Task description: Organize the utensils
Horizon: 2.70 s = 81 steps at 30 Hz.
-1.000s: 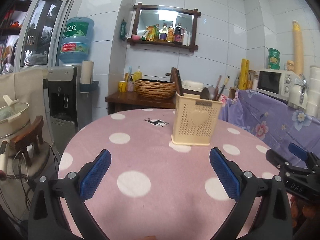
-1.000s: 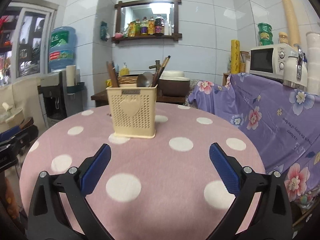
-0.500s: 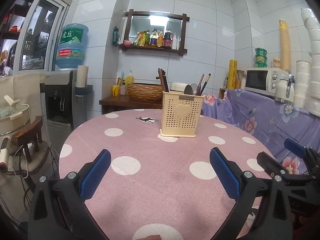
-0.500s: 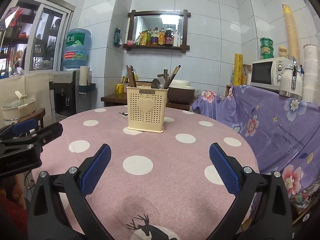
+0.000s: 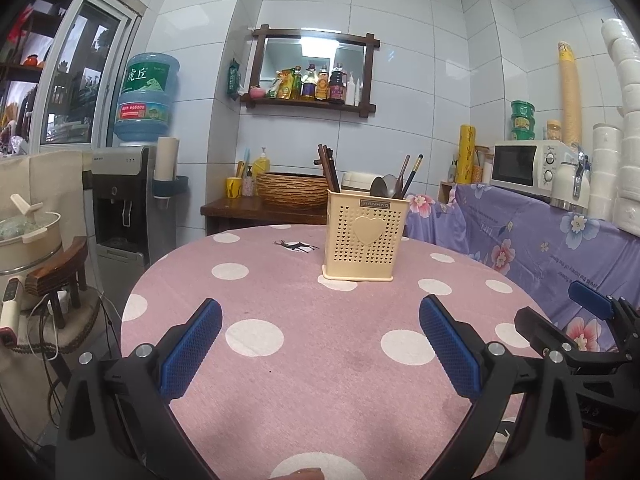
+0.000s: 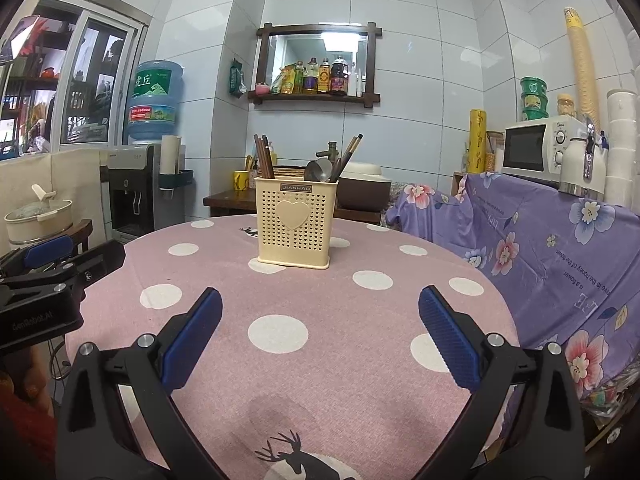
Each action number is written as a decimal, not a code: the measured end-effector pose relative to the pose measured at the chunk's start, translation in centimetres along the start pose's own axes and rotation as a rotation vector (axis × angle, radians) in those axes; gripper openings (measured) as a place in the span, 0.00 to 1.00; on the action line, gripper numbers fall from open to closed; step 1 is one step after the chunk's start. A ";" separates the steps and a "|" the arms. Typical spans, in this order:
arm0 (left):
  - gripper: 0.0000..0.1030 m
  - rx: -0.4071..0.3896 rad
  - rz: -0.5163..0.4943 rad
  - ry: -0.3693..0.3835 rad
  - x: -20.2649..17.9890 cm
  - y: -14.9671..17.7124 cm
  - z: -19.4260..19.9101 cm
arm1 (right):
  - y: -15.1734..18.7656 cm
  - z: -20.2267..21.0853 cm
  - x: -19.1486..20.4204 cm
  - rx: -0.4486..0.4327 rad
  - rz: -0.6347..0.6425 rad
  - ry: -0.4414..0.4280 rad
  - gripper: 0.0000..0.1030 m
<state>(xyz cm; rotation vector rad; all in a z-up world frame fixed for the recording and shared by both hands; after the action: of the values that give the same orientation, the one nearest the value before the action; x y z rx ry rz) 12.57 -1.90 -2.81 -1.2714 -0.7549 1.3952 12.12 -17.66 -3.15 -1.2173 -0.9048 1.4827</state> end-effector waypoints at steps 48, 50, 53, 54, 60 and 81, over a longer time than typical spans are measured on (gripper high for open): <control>0.95 -0.008 -0.006 -0.001 0.5 -0.6 0.4 | 0.6 -0.2 0.5 0.006 -0.001 -0.009 0.94; 0.95 -0.003 -0.005 0.000 0.6 -0.6 0.4 | 0.7 -0.3 0.6 0.006 0.000 -0.010 0.94; 0.95 0.000 -0.005 0.000 0.7 -0.6 0.3 | 0.6 -0.3 0.5 0.006 -0.001 -0.010 0.94; 0.95 0.001 -0.005 0.001 0.7 -0.6 0.3 | 0.6 -0.3 0.5 0.006 0.000 -0.010 0.94; 0.95 0.002 -0.006 -0.001 0.9 -0.5 0.2 | 0.8 -0.3 0.7 0.008 -0.002 -0.009 0.94; 0.95 0.007 -0.007 -0.005 1.3 -0.2 -0.1 | 0.7 -0.3 0.5 0.009 -0.002 -0.009 0.94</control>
<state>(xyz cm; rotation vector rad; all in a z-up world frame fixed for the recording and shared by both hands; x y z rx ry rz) 12.89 -0.65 -3.01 -1.2588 -0.7564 1.3954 12.27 -17.39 -4.00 -1.2038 -0.9041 1.4902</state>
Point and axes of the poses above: each gripper's, at about its wrist camera, not at the fingertips, and z roughly against the way its jaws point, x to its left, y to its underside, the point moved 9 cm from there along -z, roughly the way its jaws point, and after that the axes turned 12 degrees about z, right-handed, at the moved point
